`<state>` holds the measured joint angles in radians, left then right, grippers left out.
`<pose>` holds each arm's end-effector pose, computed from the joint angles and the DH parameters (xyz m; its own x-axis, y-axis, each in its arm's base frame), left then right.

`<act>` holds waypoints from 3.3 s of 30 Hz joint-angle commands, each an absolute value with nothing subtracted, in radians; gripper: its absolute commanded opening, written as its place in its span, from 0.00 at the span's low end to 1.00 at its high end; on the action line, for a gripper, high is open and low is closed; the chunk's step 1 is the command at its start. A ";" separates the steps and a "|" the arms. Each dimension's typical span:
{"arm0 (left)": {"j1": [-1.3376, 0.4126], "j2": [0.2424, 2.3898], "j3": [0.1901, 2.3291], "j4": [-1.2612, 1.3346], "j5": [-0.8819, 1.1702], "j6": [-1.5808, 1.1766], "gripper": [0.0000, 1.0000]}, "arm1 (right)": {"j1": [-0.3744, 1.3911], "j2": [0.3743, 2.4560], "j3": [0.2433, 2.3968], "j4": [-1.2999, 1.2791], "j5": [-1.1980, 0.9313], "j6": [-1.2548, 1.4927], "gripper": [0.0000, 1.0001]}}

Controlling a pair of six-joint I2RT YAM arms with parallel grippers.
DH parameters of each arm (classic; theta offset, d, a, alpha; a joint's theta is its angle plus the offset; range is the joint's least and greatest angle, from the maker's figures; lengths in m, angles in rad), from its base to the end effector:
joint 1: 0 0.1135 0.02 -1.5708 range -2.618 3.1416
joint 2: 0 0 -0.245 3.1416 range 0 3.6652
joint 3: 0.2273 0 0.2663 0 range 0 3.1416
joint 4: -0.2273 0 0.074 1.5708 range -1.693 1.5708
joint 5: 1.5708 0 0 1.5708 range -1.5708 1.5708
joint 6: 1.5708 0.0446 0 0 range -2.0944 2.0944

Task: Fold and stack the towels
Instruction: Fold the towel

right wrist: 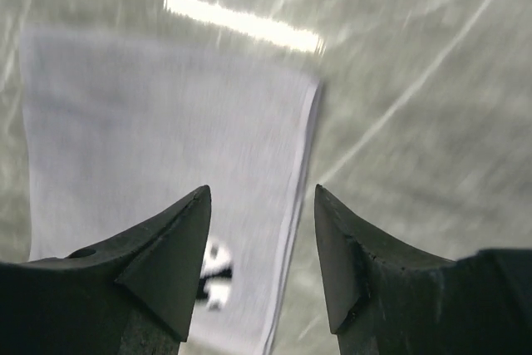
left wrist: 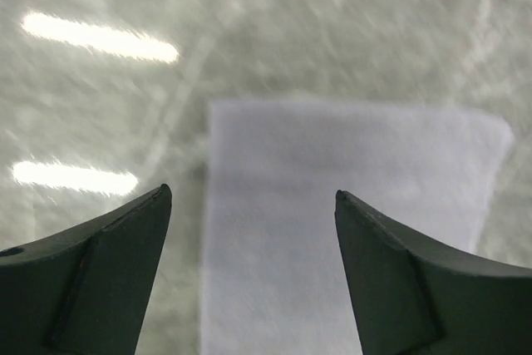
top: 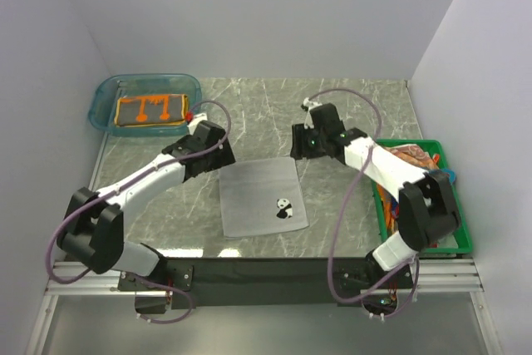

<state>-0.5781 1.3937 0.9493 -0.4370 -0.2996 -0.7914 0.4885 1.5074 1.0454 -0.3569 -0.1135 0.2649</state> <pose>0.2677 -0.1590 0.2073 -0.7138 -0.3458 -0.6091 -0.2032 0.9345 -0.2924 0.3017 0.1660 0.2097 -0.7624 -0.1106 -0.6375 -0.3471 0.9015 0.2587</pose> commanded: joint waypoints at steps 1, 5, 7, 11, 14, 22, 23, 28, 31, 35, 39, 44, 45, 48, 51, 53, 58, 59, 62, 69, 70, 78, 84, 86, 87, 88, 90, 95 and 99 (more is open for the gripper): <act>-0.496 1.456 0.945 -0.312 -0.210 -0.678 0.83 | 0.451 1.647 1.159 -0.339 -0.202 0.140 0.60; -0.480 1.540 0.971 -0.279 -0.187 -0.663 0.83 | 0.427 1.767 1.239 -0.357 -0.254 0.025 0.61; -0.482 1.554 0.962 -0.256 -0.173 -0.667 0.83 | 0.423 1.811 1.261 -0.360 -0.262 0.009 0.61; -0.480 1.557 0.934 -0.259 -0.196 -0.672 0.83 | 0.422 1.861 1.290 -0.374 -0.244 -0.087 0.61; -0.480 1.559 0.924 -0.265 -0.199 -0.680 0.83 | 0.420 1.882 1.310 -0.365 -0.232 -0.120 0.61; -0.482 1.536 0.897 -0.282 -0.210 -0.698 0.83 | 0.422 1.974 1.413 -0.463 -0.268 -0.218 0.59; -0.480 1.536 0.902 -0.288 -0.212 -0.699 0.83 | 0.422 1.983 1.425 -0.478 -0.271 -0.221 0.59; -0.480 1.520 0.905 -0.308 -0.207 -0.703 0.83 | 0.434 2.039 1.472 -0.557 -0.268 -0.255 0.56; -0.480 1.516 0.902 -0.318 -0.207 -0.704 0.83 | 0.448 2.055 1.482 -0.583 -0.244 -0.267 0.56; -0.480 1.508 0.905 -0.334 -0.199 -0.706 0.82 | 0.453 2.074 1.480 -0.586 -0.241 -0.271 0.53; -0.482 1.499 0.925 -0.363 -0.219 -0.698 0.82 | 0.466 2.106 1.488 -0.612 -0.213 -0.285 0.49; -0.479 1.516 0.968 -0.391 -0.221 -0.678 0.82 | 0.480 2.146 1.502 -0.632 -0.187 -0.298 0.33; -0.479 1.522 0.971 -0.384 -0.212 -0.675 0.83 | 0.480 2.148 1.502 -0.634 -0.187 -0.299 0.30; -0.472 1.532 0.962 -0.348 -0.170 -0.654 0.87 | 0.483 2.154 1.491 -0.630 -0.181 -0.304 0.15; -0.460 1.567 0.968 -0.305 -0.144 -0.623 0.88 | 0.485 2.163 1.491 -0.635 -0.172 -0.307 0.00; -0.456 1.598 1.000 -0.305 -0.129 -0.591 0.86 | 0.489 2.164 1.491 -0.634 -0.169 -0.311 0.00; -0.449 1.715 1.100 -0.345 -0.114 -0.473 0.77 | 0.492 2.164 1.490 -0.627 -0.156 -0.313 0.00; -0.446 1.732 1.114 -0.371 -0.106 -0.453 0.76 | 0.494 2.163 1.488 -0.626 -0.155 -0.313 0.00; -0.427 1.793 1.150 -0.400 -0.080 -0.378 0.69 | 0.494 2.157 1.480 -0.618 -0.149 -0.311 0.00; -0.371 1.833 1.215 -0.479 0.044 -0.216 0.55 | 0.502 2.160 1.480 -0.618 -0.137 -0.311 0.00; -0.367 1.838 1.230 -0.494 0.048 -0.192 0.56 | 0.502 2.160 1.480 -0.618 -0.135 -0.311 0.00; -0.364 1.881 1.266 -0.512 0.106 -0.158 0.55 | 0.505 2.158 1.477 -0.611 -0.118 -0.307 0.00; -0.365 1.882 1.227 -0.492 0.077 -0.161 0.50 | 0.506 2.158 1.474 -0.606 -0.109 -0.302 0.00; -0.364 1.905 1.236 -0.497 0.060 -0.163 0.49 | 0.508 2.157 1.474 -0.607 -0.107 -0.302 0.00; -0.367 1.913 1.241 -0.503 0.055 -0.164 0.49 | 0.508 2.157 1.473 -0.604 -0.107 -0.301 0.00; -0.370 1.920 1.243 -0.508 0.046 -0.164 0.48 | 0.509 2.158 1.473 -0.606 -0.106 -0.302 0.00; -0.377 1.942 1.241 -0.521 0.018 -0.166 0.46 | 0.509 2.155 1.471 -0.603 -0.106 -0.301 0.00; -0.380 1.970 1.224 -0.535 0.018 -0.172 0.42 | 0.506 2.155 1.470 -0.601 -0.103 -0.302 0.00; -0.406 2.003 1.229 -0.555 0.003 -0.176 0.44 | 0.509 2.155 1.470 -0.600 -0.100 -0.301 0.00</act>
<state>-0.3813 1.9087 1.2606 -0.5133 0.0143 -0.1776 0.5011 2.0842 1.5074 -0.5762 -0.1452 -0.2893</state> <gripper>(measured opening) 0.434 0.017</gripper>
